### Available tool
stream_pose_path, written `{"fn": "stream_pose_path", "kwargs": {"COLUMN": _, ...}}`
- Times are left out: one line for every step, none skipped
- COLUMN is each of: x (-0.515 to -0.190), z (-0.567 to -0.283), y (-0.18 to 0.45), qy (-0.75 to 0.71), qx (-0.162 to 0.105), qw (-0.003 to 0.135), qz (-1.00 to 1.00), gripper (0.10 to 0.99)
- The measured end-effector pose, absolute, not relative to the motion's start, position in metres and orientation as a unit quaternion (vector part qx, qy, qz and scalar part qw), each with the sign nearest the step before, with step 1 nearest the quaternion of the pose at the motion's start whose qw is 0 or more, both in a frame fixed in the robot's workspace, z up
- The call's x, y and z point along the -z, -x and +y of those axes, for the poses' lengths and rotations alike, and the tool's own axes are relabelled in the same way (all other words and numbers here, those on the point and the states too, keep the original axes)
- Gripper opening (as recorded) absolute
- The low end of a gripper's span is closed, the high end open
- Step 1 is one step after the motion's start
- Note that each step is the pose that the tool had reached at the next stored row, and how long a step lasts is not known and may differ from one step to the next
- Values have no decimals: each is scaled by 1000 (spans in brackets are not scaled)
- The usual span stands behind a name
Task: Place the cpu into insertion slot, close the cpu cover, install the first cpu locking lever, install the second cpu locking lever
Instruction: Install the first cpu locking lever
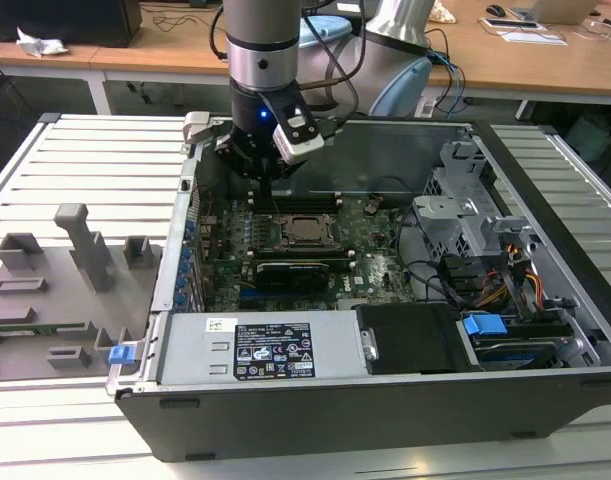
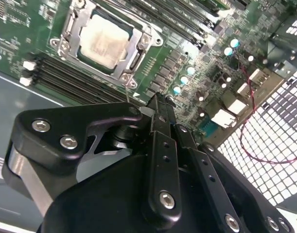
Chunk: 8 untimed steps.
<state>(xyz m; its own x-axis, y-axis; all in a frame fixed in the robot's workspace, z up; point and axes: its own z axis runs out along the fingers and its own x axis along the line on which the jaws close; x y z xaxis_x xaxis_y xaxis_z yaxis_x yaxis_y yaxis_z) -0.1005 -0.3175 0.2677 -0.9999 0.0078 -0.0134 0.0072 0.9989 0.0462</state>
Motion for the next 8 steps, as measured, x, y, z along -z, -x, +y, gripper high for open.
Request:
{"fn": "stream_pose_path", "kwargs": {"x": -267, "z": -317, "y": 102, "qy": -4, "qx": -23, "qw": 7, "qz": 1000, "gripper": 106}}
{"fn": "stream_pose_path", "kwargs": {"x": -266, "z": -316, "y": 103, "qy": -4, "qx": -23, "qw": 7, "qz": 1000, "gripper": 106}}
{"fn": "stream_pose_path", "kwargs": {"x": -265, "z": -315, "y": 105, "qy": -4, "qx": -23, "qw": 7, "qz": 1000, "gripper": 106}}
{"fn": "stream_pose_path", "kwargs": {"x": -264, "z": -313, "y": 105, "qy": -4, "qx": -23, "qw": 7, "qz": 1000, "gripper": 106}}
{"fn": "stream_pose_path", "kwargs": {"x": -263, "z": -311, "y": 105, "qy": -4, "qx": -23, "qw": 7, "qz": 1000, "gripper": 106}}
{"fn": "stream_pose_path", "kwargs": {"x": -263, "z": -310, "y": 105, "qy": -4, "qx": -23, "qw": 7, "qz": 1000, "gripper": 106}}
{"fn": "stream_pose_path", "kwargs": {"x": -262, "z": -309, "y": 106, "qy": -4, "qx": -23, "qw": 7, "qz": 1000, "gripper": 106}}
{"fn": "stream_pose_path", "kwargs": {"x": -261, "z": -307, "y": 106, "qy": -4, "qx": -23, "qw": 7, "qz": 1000, "gripper": 106}}
